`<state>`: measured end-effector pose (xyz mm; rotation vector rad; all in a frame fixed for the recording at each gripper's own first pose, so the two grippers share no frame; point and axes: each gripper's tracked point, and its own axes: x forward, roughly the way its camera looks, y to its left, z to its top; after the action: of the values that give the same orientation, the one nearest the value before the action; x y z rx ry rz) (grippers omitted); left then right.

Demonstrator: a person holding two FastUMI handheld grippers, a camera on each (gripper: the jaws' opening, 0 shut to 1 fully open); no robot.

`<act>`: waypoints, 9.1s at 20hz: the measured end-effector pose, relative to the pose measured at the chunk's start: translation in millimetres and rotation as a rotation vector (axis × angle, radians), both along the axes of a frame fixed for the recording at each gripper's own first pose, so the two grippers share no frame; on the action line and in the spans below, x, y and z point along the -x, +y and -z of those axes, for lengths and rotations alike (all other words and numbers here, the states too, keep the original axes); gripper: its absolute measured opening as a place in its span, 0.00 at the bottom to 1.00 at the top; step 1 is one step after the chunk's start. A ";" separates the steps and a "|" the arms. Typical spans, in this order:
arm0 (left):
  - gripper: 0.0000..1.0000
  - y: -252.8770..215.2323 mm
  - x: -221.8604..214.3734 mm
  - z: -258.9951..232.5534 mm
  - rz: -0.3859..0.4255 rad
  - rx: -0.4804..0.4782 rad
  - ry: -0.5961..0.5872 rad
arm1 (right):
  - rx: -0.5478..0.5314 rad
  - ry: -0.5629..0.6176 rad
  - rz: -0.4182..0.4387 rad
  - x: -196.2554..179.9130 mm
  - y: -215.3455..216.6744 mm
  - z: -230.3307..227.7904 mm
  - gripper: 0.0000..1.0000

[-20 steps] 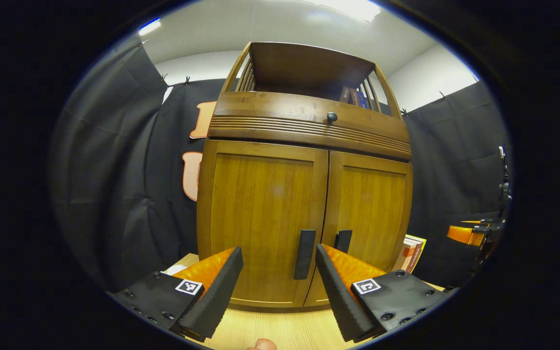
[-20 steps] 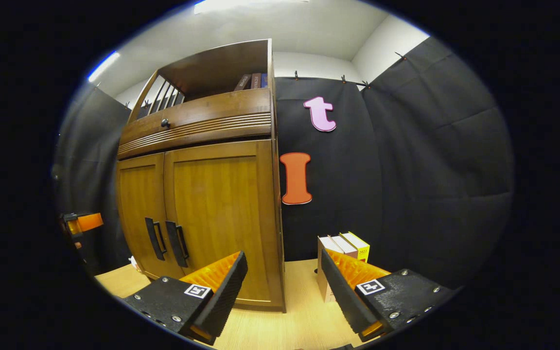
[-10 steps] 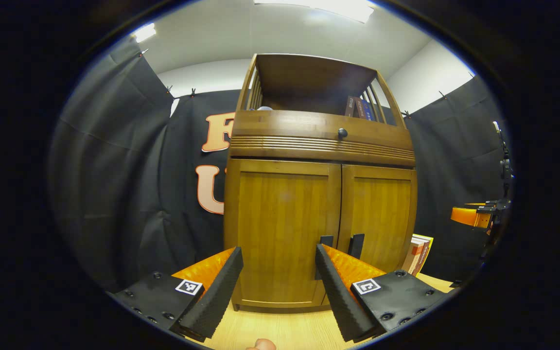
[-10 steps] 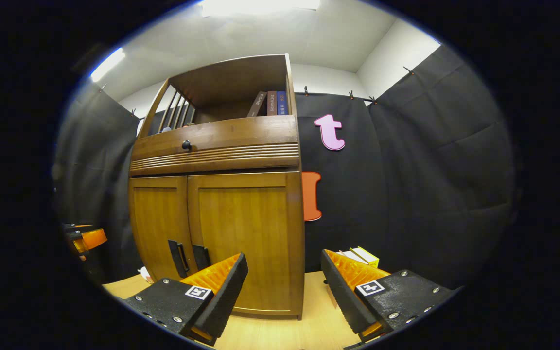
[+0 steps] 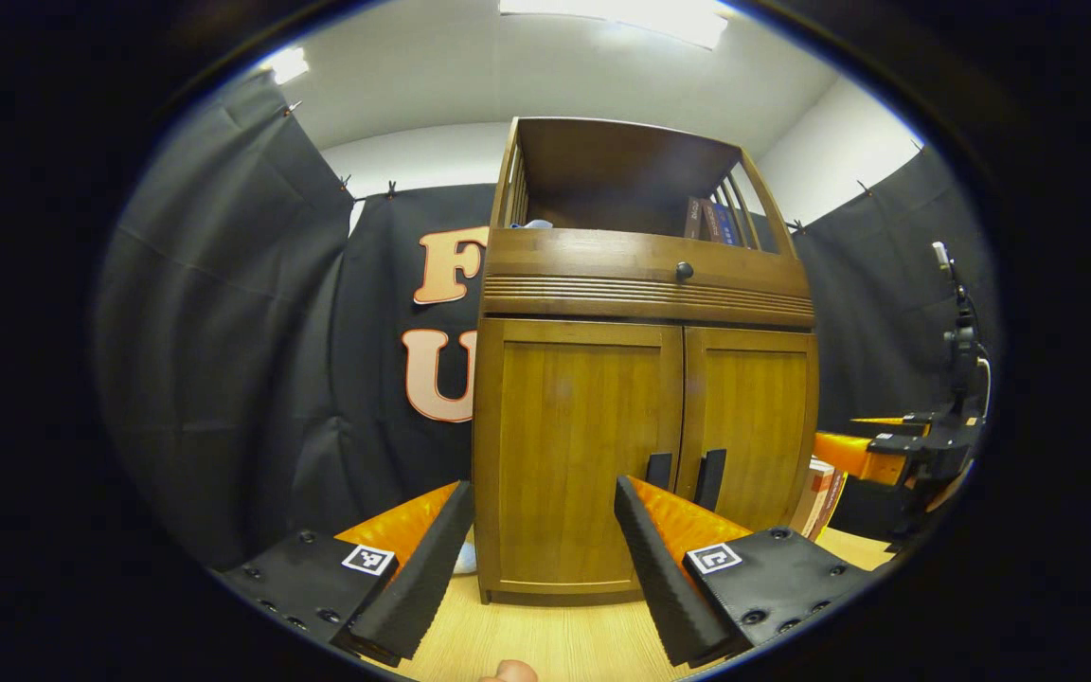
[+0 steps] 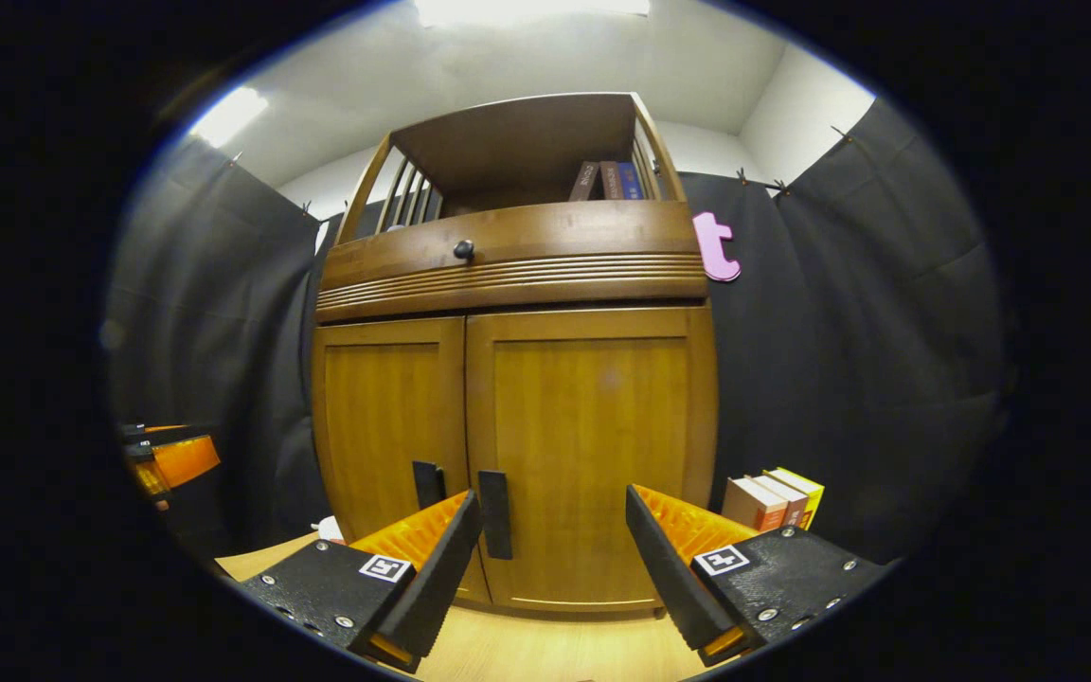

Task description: Open the right door of the double-door shoe cabinet with the right hand, and open the left door with the left hand.

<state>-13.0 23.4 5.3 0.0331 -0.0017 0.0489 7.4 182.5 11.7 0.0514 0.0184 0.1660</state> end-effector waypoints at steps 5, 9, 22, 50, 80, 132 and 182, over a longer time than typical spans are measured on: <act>0.96 24.2 -0.8 6.5 -0.033 -0.003 0.014 | 0.037 0.041 0.009 -29.0 29.9 31.1 0.93; 0.96 42.5 -3.9 11.8 -0.056 0.001 0.020 | 0.047 0.083 0.008 -60.6 47.9 52.9 0.93; 0.93 71.0 -13.7 37.0 -0.104 0.040 0.067 | 0.046 0.139 0.037 -125.3 71.7 94.9 0.78; 0.93 59.3 -0.5 32.8 -0.132 0.059 0.091 | -0.037 0.155 -0.052 -42.0 43.7 92.8 0.25; 0.93 -42.5 30.8 21.3 -0.022 0.026 0.089 | 0.021 0.118 0.103 84.0 -138.5 77.2 0.06; 0.85 -132.8 -232.7 127.0 0.041 -0.050 0.203 | -0.044 0.038 0.270 89.1 -311.9 85.2 0.99; 0.25 -3.8 -33.2 91.8 0.150 0.010 0.199 | -0.011 0.000 0.087 145.3 -132.0 22.9 0.92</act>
<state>20.2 19.7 -86.5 0.0278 0.1951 -0.1043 -137.9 50.5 -11.2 0.0626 0.0149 0.0791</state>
